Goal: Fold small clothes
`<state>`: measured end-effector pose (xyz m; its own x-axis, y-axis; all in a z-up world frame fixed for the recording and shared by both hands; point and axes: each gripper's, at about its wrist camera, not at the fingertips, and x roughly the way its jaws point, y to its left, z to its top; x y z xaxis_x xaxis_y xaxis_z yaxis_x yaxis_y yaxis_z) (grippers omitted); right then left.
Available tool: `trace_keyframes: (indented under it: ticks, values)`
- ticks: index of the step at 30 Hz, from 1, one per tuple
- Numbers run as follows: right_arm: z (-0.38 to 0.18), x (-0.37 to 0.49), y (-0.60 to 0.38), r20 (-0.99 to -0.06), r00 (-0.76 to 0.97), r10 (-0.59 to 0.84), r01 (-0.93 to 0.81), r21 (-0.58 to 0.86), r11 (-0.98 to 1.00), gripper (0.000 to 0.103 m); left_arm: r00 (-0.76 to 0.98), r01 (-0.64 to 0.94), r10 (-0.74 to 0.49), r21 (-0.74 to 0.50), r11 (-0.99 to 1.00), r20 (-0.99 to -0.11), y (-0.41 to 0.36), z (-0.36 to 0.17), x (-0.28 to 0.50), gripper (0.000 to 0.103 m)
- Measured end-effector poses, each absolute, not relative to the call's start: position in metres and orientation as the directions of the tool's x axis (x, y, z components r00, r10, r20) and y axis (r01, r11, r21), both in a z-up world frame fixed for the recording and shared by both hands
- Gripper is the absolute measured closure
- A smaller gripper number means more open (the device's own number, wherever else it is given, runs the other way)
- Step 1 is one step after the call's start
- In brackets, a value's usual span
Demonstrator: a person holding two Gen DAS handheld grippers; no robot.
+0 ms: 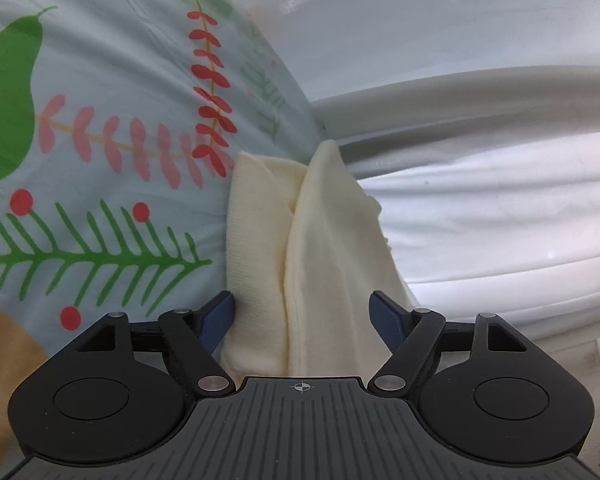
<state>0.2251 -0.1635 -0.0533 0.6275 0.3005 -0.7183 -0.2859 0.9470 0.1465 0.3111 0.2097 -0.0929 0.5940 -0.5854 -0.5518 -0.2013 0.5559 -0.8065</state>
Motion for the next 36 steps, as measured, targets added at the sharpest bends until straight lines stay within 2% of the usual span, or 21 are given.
trace_keyframes:
  ticks: [1,5,8,11,12,13,14,15,16,19,26,29,36]
  values:
    - [-0.054,0.226,-0.162,-0.719,0.627,0.301,-0.287,0.146,0.947,0.063,0.585,-0.209,-0.559,-0.775,0.596,-0.588,0.209,-0.090,0.311,0.027]
    - [-0.054,0.226,-0.157,-0.716,0.628,0.304,-0.296,0.141,0.945,0.063,0.560,-0.172,-0.540,-0.726,0.666,-0.628,0.203,-0.084,0.312,0.025]
    - [-0.057,0.227,-0.156,-0.719,0.624,0.304,-0.295,0.144,0.945,0.063,0.558,-0.147,-0.543,-0.719,0.679,-0.627,0.199,-0.084,0.316,0.027]
    - [-0.057,0.229,-0.156,-0.717,0.626,0.305,-0.287,0.152,0.946,0.063,0.546,-0.169,-0.554,-0.730,0.662,-0.629,0.195,-0.089,0.324,0.045]
    - [-0.056,0.228,-0.156,-0.715,0.627,0.308,-0.288,0.155,0.945,0.064,0.548,-0.171,-0.543,-0.720,0.673,-0.637,0.193,-0.089,0.326,0.063]
    - [-0.055,0.227,-0.155,-0.713,0.629,0.310,-0.291,0.154,0.944,0.069,0.543,-0.172,-0.529,-0.702,0.691,-0.653,0.191,-0.089,0.328,0.081]
    - [-0.055,0.226,-0.155,-0.710,0.631,0.314,-0.297,0.153,0.943,0.074,0.543,-0.170,-0.522,-0.694,0.699,-0.658,0.189,-0.088,0.329,0.081]
    - [-0.055,0.226,-0.154,-0.708,0.629,0.320,-0.309,0.150,0.939,0.083,0.550,-0.160,-0.522,-0.695,0.701,-0.652,0.188,-0.086,0.327,0.084]
    - [-0.056,0.225,-0.154,-0.710,0.630,0.314,-0.311,0.140,0.940,0.085,0.557,-0.146,-0.521,-0.694,0.705,-0.647,0.187,-0.084,0.326,0.085]
    - [-0.061,0.227,-0.156,-0.730,0.634,0.255,-0.277,0.094,0.956,0.088,0.581,-0.079,-0.525,-0.685,0.724,-0.622,0.179,-0.065,0.322,0.087]
    - [-0.054,0.226,-0.185,-0.704,0.685,0.186,-0.154,0.109,0.982,0.088,0.592,0.139,-0.604,-0.670,0.729,-0.534,0.115,-0.009,0.318,0.087]
    - [-0.052,0.226,-0.198,-0.699,0.695,0.169,-0.110,0.128,0.986,0.088,0.561,0.195,-0.606,-0.621,0.759,-0.564,0.075,-0.012,0.320,0.087]
    - [-0.055,0.228,-0.215,-0.707,0.697,0.121,-0.061,0.110,0.992,0.088,0.478,0.157,-0.566,-0.569,0.807,-0.672,0.024,-0.060,0.321,0.086]
